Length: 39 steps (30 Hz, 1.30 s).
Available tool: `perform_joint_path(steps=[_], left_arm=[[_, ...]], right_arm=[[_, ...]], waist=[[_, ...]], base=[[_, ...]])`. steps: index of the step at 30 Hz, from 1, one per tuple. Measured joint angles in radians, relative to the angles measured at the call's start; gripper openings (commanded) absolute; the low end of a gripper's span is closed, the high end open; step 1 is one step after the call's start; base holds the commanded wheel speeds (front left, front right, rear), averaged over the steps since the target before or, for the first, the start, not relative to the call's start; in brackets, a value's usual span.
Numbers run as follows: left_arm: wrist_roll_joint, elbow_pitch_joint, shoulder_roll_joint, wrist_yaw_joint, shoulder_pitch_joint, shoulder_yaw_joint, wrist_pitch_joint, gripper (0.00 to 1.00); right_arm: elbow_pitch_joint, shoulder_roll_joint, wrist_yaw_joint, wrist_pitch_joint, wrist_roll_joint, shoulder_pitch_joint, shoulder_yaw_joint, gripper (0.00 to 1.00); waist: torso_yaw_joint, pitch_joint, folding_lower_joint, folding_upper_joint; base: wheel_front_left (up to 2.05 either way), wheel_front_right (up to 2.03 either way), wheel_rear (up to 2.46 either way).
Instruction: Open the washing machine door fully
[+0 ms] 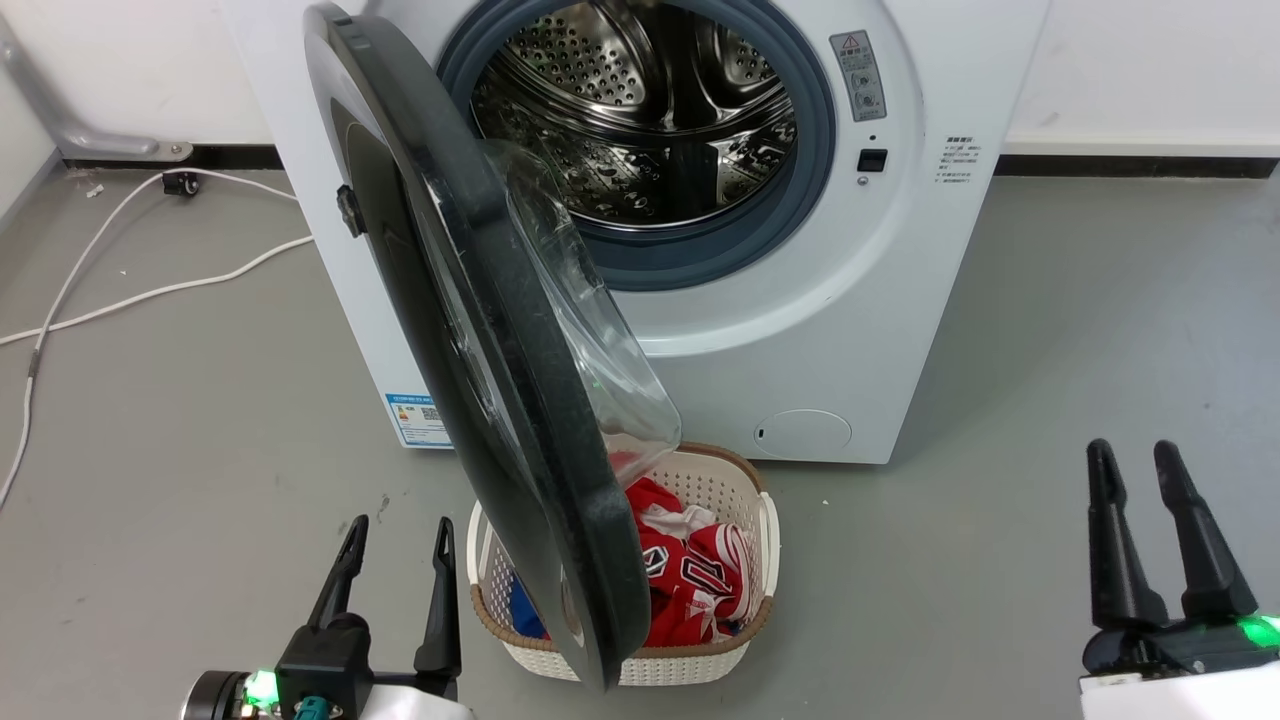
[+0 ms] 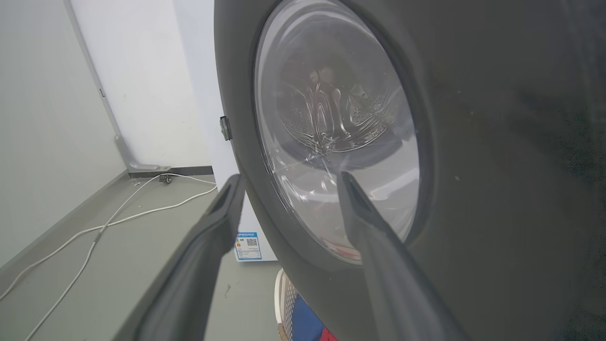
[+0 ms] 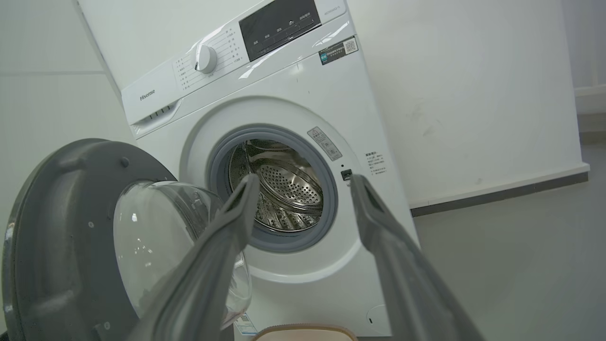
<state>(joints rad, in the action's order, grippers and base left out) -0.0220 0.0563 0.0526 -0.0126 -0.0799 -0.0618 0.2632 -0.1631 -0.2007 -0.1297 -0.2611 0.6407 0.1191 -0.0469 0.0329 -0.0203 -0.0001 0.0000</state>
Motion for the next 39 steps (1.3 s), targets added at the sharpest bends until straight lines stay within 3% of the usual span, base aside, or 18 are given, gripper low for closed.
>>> perform_joint_path(steps=[4,6,11,22,36,37,38,39], left_arm=[[0.000,-0.001,0.000,-0.001,0.000,-0.001,0.000,1.00],[0.000,-0.001,-0.001,-0.001,0.000,-0.003,0.000,1.00],[0.000,-0.001,-0.001,-0.005,0.000,-0.002,0.000,1.00],[0.002,-0.006,-0.001,-0.011,0.000,0.000,0.000,1.00],[0.012,-0.015,-0.001,-0.029,-0.004,0.007,0.000,1.00],[0.007,-0.017,-0.001,-0.028,-0.004,0.008,0.000,0.08],[-0.002,-0.017,-0.001,-0.022,-0.004,0.008,0.000,0.00],[-0.001,-0.016,-0.001,-0.023,-0.004,0.010,0.000,0.00]], right_arm=[[-0.030,0.045,-0.001,-0.002,-0.329,-0.002,0.044,1.00],[-0.037,0.091,-0.001,-0.002,-0.418,0.003,0.066,1.00],[0.017,0.124,-0.001,-0.002,-0.581,0.028,0.078,1.00],[0.202,0.147,-0.001,-0.002,-0.562,0.051,0.090,1.00],[0.187,0.148,-0.001,-0.002,-0.506,0.050,0.081,1.00],[0.184,0.148,-0.001,-0.002,-0.504,0.050,0.081,1.00],[0.182,0.148,-0.001,-0.002,-0.501,0.050,0.081,1.00],[0.180,0.148,-0.001,-0.002,-0.500,0.050,0.081,1.00]], waist=[[0.001,0.004,0.0000,0.0000],[0.004,0.005,0.0000,0.0000],[0.007,0.007,0.0000,0.0000],[0.012,0.004,0.0000,0.0000],[0.005,0.001,0.0001,0.0000],[0.005,0.000,0.0001,0.0000],[0.005,0.000,0.0001,0.0000],[0.005,0.000,0.0001,0.0000]], base=[[0.00,0.00,0.00],[0.00,0.00,0.00],[0.00,0.00,0.00],[0.00,0.00,0.00],[0.00,0.00,0.00],[0.00,0.00,0.00],[0.00,0.00,0.00],[0.00,0.00,0.00]])
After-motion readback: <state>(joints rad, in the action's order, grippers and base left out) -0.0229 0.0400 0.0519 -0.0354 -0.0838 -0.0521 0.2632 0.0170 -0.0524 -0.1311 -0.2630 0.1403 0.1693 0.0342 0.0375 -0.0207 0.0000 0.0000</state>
